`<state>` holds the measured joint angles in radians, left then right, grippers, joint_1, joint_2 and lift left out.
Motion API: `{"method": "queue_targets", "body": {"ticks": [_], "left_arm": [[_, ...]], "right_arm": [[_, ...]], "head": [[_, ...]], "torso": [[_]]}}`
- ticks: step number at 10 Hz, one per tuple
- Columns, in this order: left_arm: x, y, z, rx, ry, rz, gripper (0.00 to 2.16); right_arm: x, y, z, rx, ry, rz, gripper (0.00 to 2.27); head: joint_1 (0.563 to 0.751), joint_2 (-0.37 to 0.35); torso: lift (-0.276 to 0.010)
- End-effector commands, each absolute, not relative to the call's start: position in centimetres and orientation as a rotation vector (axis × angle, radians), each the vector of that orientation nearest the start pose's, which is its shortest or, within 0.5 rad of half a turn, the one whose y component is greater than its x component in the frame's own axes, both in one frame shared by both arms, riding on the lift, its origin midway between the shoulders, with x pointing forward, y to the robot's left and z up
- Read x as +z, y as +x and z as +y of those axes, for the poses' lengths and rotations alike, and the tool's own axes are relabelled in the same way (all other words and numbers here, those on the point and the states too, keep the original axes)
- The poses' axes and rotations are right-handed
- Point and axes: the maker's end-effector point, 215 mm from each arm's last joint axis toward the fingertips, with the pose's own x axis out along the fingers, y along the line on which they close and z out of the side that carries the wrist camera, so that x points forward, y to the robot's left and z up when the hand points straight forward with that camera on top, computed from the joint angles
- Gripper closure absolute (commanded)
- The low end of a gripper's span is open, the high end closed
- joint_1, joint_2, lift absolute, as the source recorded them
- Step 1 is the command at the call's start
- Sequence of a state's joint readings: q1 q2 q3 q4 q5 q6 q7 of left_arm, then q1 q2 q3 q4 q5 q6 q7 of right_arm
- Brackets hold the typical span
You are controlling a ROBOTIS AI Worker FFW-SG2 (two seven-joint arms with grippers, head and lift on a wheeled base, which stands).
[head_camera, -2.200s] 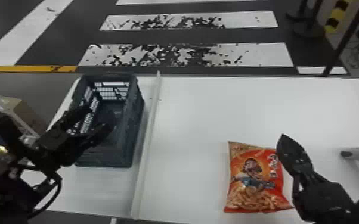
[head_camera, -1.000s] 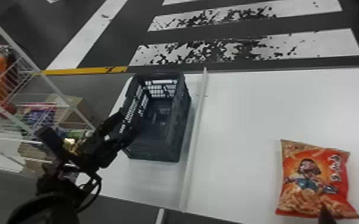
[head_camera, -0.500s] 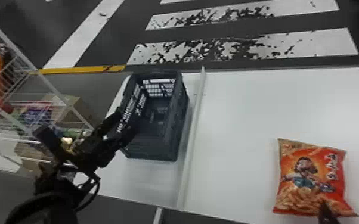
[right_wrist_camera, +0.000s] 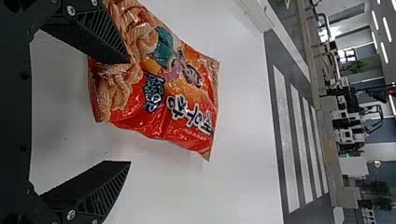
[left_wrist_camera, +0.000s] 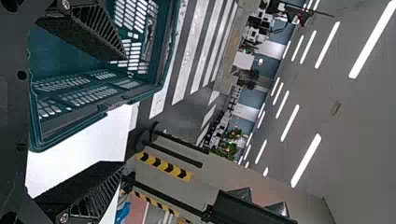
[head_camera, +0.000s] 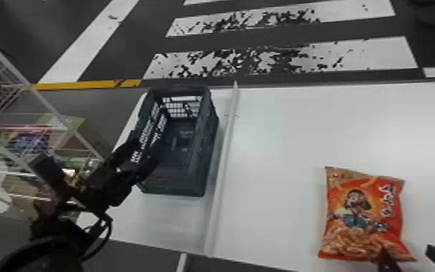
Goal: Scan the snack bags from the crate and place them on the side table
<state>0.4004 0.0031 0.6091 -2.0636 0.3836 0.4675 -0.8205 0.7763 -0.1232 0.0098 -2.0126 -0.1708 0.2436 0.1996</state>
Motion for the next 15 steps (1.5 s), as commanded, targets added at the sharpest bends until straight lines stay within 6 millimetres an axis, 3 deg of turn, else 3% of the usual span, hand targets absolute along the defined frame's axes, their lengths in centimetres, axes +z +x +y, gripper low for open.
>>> {"method": "queue_targets", "body": {"ticks": [1,3,6,7,8,11,14,15], "left_arm": [[-33.8,40.5,35.3,-0.331,-0.317,0.152,0.08],[-33.9,40.5,35.3,-0.332,-0.318,0.154,0.08],[-34.2,40.4,35.4,-0.331,-0.323,0.158,0.08],[-34.3,40.4,35.4,-0.330,-0.323,0.160,0.08],[-34.4,40.3,35.4,-0.329,-0.325,0.162,0.08],[-33.9,40.3,35.4,-0.331,-0.317,0.155,0.08],[-33.6,40.1,35.3,-0.337,-0.314,0.155,0.08],[-33.4,40.0,35.2,-0.339,-0.311,0.153,0.08]], "right_arm": [[-53.3,28.9,-18.4,0.263,0.146,0.615,0.22],[-53.0,29.3,-17.6,0.289,0.177,0.616,0.51],[-53.0,30.0,-17.5,0.298,0.192,0.631,1.99],[-52.7,30.3,-17.6,0.294,0.193,0.617,2.13],[-51.6,30.9,-17.7,0.295,0.211,0.590,2.24],[-46.0,34.7,-20.0,0.266,0.176,0.471,2.24],[-41.2,38.7,-22.7,0.205,-0.082,0.405,2.24],[-40.0,39.4,-22.7,0.193,-0.256,0.378,2.24]], "head": [[0.695,0.270],[0.695,0.280],[0.695,0.291],[0.695,0.290],[0.695,0.289],[0.695,0.269],[0.695,0.214],[0.695,0.194]], "torso": [[-0.094],[-0.094],[-0.094],[-0.094],[-0.094],[-0.094],[-0.094],[-0.094]]}}
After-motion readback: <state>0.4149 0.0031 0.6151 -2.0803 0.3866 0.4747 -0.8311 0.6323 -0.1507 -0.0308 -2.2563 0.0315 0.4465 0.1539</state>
